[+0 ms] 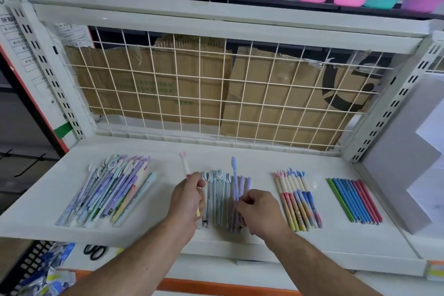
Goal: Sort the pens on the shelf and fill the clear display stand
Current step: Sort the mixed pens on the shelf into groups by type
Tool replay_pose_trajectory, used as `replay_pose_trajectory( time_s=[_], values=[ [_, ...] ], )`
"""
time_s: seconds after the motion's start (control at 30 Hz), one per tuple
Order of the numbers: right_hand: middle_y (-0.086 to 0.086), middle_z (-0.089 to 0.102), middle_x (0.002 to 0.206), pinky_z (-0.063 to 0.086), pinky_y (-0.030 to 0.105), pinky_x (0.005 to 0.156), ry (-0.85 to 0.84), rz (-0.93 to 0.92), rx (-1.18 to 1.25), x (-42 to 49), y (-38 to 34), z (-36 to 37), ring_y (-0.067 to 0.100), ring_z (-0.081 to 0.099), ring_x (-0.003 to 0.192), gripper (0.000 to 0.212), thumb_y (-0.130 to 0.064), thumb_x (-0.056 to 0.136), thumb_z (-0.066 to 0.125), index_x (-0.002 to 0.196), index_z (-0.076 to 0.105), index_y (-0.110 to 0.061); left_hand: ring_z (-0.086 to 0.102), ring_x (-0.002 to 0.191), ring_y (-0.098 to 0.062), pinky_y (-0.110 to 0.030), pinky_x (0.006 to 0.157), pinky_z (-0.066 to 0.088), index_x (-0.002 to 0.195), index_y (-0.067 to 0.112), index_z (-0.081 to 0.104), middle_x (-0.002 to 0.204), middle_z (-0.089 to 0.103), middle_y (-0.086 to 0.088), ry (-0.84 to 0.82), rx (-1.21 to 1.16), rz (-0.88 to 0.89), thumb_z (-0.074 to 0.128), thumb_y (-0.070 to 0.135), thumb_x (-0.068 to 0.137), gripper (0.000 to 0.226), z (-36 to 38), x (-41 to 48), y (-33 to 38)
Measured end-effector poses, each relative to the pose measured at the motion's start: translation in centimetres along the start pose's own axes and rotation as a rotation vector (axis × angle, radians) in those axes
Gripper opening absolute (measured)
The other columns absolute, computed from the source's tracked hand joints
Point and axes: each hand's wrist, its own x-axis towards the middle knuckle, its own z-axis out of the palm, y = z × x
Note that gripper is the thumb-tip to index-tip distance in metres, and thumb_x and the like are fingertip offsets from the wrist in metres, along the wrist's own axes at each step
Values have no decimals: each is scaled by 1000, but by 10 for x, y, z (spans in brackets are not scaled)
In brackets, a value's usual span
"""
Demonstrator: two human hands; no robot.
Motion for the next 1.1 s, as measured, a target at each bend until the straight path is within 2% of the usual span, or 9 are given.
replay_pose_trajectory(
  time_s=[0.2, 0.27, 0.37, 0.43, 0.5, 0.6, 0.73, 1.0, 1.1],
  values=[
    [12, 72, 69, 52, 26, 51, -25, -71, -91, 2, -8, 11, 14, 61, 52, 14, -7, 89, 58, 83, 69, -1, 19, 37, -13, -17, 40, 17, 78, 11, 53, 48, 28, 3, 38, 14, 32, 40, 19, 90, 19, -7, 3, -1],
    [11, 72, 69, 60, 33, 64, -48, -90, -91, 3, -14, 20, 15, 64, 58, 14, -7, 88, 58, 82, 68, 0, 24, 36, -13, -20, 38, 21, 79, 10, 53, 47, 33, 4, 49, 83, 58, 41, 15, 90, 17, -14, 5, 1],
    [-7, 69, 81, 55, 33, 93, -79, -122, -128, 4, -23, 37, 15, 68, 103, 17, -8, 87, 59, 71, 63, -6, 31, 38, -13, -24, 45, 24, 80, 10, 56, 47, 38, 4, 69, 181, 92, 45, 14, 89, 15, -28, 9, 4],
    [-9, 63, 66, 54, 22, 70, -97, -109, -178, 6, -29, 50, 13, 67, 72, 23, -12, 88, 59, 65, 58, -16, 35, 42, -15, -25, 47, 24, 81, 9, 60, 50, 40, 3, 74, 232, 99, 49, 16, 88, 15, -38, 11, 7],
    [-5, 63, 61, 49, 21, 55, -102, -79, -198, 9, -34, 62, 13, 60, 54, 17, -15, 88, 59, 71, 60, -16, 37, 46, -17, -23, 47, 25, 81, 11, 64, 51, 43, 3, 68, 267, 92, 52, 17, 86, 14, -47, 13, 10],
    [5, 72, 75, 54, 28, 59, -96, -52, -218, 14, -38, 75, 21, 68, 65, 6, -16, 85, 61, 82, 65, -14, 37, 43, -16, -20, 42, 25, 81, 10, 68, 51, 48, 3, 35, 267, 74, 58, 15, 84, 11, -58, 16, 13],
    [5, 72, 76, 49, 24, 51, -100, -20, -219, 20, -40, 88, 19, 65, 60, 1, -16, 85, 64, 84, 64, -17, 37, 40, -14, -20, 41, 25, 82, 7, 71, 54, 50, 0, 11, 282, 63, 64, 14, 83, 10, -68, 19, 17],
    [6, 71, 75, 56, 32, 57, -53, -33, -231, 21, -40, 92, 25, 69, 65, 6, -17, 89, 60, 83, 62, -15, 33, 43, -19, -21, 43, 20, 80, -3, 62, 66, 44, -13, -59, 306, 76, 65, 8, 86, 12, -64, 18, 19],
    [-1, 66, 66, 55, 28, 62, 0, -106, -187, 13, -39, 81, 16, 65, 62, 16, -18, 91, 58, 75, 60, -19, 37, 41, -19, -19, 41, 22, 77, 2, 60, 57, 43, -12, -86, 346, 113, 67, 9, 86, 13, -54, 17, 17]
  ],
)
